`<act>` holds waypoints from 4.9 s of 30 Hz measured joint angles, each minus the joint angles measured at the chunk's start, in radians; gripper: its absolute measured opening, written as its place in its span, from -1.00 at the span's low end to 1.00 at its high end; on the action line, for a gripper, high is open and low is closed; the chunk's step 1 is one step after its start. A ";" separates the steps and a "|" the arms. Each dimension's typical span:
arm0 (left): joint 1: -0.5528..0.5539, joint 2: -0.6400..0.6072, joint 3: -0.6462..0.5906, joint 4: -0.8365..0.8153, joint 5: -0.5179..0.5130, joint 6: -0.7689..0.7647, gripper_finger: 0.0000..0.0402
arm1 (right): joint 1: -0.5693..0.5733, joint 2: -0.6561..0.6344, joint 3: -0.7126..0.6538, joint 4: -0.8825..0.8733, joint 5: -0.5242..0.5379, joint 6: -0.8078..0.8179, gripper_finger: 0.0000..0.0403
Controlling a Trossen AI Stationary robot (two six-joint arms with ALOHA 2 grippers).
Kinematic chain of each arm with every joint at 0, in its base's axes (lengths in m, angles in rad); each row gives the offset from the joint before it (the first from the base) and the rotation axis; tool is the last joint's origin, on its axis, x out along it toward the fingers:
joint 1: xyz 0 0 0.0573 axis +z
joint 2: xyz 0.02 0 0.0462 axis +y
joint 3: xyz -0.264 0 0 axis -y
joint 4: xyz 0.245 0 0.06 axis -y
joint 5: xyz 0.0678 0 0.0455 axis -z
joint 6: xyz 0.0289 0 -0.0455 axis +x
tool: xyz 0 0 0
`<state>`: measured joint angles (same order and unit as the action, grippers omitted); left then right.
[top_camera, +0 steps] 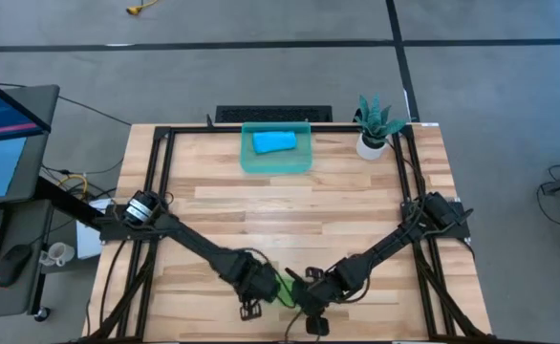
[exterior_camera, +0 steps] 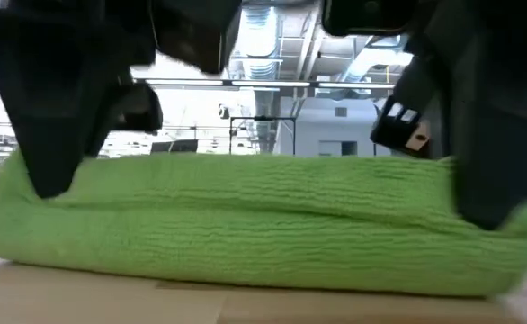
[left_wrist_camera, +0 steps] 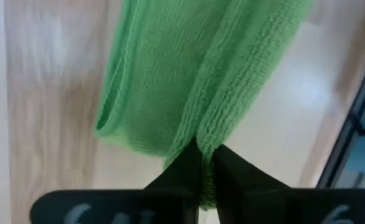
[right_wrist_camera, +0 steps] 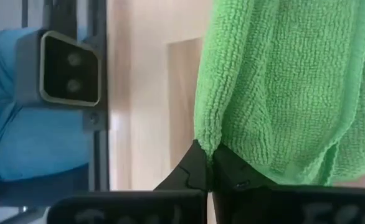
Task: Roll microfiber towels into tight, uniform cylinder then place into a basket
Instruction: Roll the green microfiber cloth
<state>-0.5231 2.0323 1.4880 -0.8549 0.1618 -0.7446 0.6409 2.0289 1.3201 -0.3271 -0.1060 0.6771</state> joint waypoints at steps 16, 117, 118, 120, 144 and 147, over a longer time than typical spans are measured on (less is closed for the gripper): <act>0.186 -0.004 -0.110 0.058 0.115 0.094 -0.92 | -0.030 -0.002 0.000 -0.032 -0.047 0.083 -0.93; 0.087 -0.184 -0.093 -0.055 -0.276 0.205 -0.37 | -0.041 0.017 -0.032 -0.140 0.321 0.156 -0.67; 0.073 -0.198 -0.092 -0.053 -0.297 0.205 -0.37 | -0.041 0.017 -0.032 -0.140 0.321 0.156 -0.67; 0.038 -0.217 -0.092 -0.037 -0.333 0.235 -0.37 | -0.041 0.018 -0.033 -0.139 0.321 0.156 -0.67; 0.095 -0.212 -0.430 0.551 -0.310 0.400 -0.37 | -0.041 0.019 -0.035 -0.132 0.312 0.164 -0.67; 0.106 -0.213 -0.454 0.573 -0.315 0.364 -0.37 | -0.041 0.018 -0.035 -0.131 0.296 0.169 -0.67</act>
<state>-0.4173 1.8194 1.0340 -0.2819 -0.1535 -0.3808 0.6003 2.0472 1.2846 -0.4583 0.1898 0.8463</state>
